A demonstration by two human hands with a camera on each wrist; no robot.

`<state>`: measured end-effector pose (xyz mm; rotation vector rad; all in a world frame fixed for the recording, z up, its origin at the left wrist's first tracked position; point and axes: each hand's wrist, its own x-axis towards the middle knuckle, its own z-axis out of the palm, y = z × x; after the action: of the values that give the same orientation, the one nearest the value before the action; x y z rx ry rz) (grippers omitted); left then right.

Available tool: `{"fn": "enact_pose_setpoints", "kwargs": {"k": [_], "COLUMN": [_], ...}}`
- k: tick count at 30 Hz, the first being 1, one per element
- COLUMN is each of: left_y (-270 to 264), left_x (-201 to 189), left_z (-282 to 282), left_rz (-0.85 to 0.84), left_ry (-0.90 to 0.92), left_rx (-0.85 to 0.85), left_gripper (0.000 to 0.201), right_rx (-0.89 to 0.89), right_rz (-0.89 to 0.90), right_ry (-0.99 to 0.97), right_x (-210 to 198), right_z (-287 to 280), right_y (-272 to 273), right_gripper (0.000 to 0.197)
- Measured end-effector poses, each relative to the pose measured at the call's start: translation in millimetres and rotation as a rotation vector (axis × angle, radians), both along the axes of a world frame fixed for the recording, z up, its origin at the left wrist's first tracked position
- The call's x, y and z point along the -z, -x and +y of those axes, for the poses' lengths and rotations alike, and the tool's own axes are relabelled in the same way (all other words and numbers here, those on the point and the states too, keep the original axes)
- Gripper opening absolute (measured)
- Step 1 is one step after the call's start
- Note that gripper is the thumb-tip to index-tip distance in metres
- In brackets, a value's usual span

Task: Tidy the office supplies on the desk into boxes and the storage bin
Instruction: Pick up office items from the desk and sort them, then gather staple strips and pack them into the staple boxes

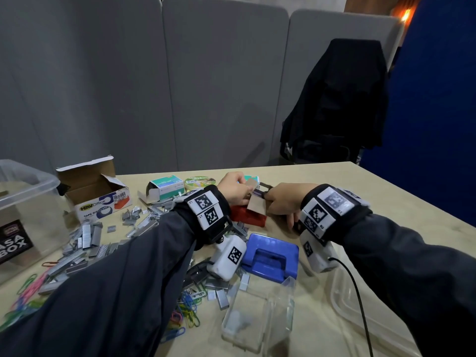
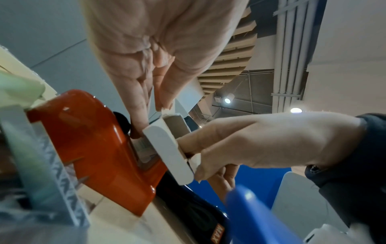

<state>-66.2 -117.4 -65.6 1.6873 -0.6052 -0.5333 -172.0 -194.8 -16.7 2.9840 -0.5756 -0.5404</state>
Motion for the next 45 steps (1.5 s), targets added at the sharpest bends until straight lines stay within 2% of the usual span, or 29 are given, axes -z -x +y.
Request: {"fn": "enact_pose_setpoints", "kwargs": {"k": [6, 9, 10, 12, 14, 15, 16, 20, 22, 27, 34, 38, 45], "left_y": [1, 5, 7, 6, 6, 6, 6, 6, 5, 6, 9, 11, 11], "left_x": [0, -1, -1, 0, -2, -3, -4, -1, 0, -1, -2, -1, -4], "left_z": [-1, -1, 0, 0, 1, 1, 1, 0, -2, -3, 1, 4, 13], "left_rz": [0.01, 0.048, 0.05, 0.054, 0.07, 0.08, 0.091, 0.082, 0.093, 0.126, 0.179, 0.219, 0.324], "left_ry": [-0.007, 0.041, 0.053, 0.048, 0.049, 0.046, 0.037, 0.004, -0.016, 0.034, 0.047, 0.06, 0.197], "left_rx": [-0.006, 0.005, -0.001, -0.022, -0.025, -0.028, -0.026, -0.039, -0.033, -0.014, -0.015, -0.021, -0.013], "left_gripper": [0.034, 0.036, 0.036, 0.037, 0.036, 0.036, 0.035, 0.034, 0.033, 0.034, 0.033, 0.033, 0.034], "right_rx": [0.008, 0.044, 0.057, 0.087, 0.187, 0.234, 0.271, 0.338, 0.372, 0.373, 0.329, 0.308, 0.317], "right_rz": [0.017, -0.025, -0.114, -0.419, -0.72, -0.766, -0.734, -0.319, -0.248, -0.182, -0.25, -0.245, -0.265], "right_ry": [-0.013, -0.235, -0.349, -0.51, -0.55, -0.533, -0.519, -0.576, -0.649, -0.661, -0.593, -0.554, -0.542], "right_x": [3, -11, -17, -26, -25, -22, -18, 3, 10, 8, 17, 17, 5], "right_z": [-2, -17, -25, -42, -63, -71, -77, -78, -74, -66, -57, -52, -43], "right_y": [-1, 4, 6, 7, -2, -8, -16, -38, -44, -52, -54, -53, -42], "right_gripper": [0.036, 0.033, 0.031, 0.026, 0.027, 0.029, 0.033, 0.06, 0.075, 0.082, 0.058, 0.059, 0.056]}}
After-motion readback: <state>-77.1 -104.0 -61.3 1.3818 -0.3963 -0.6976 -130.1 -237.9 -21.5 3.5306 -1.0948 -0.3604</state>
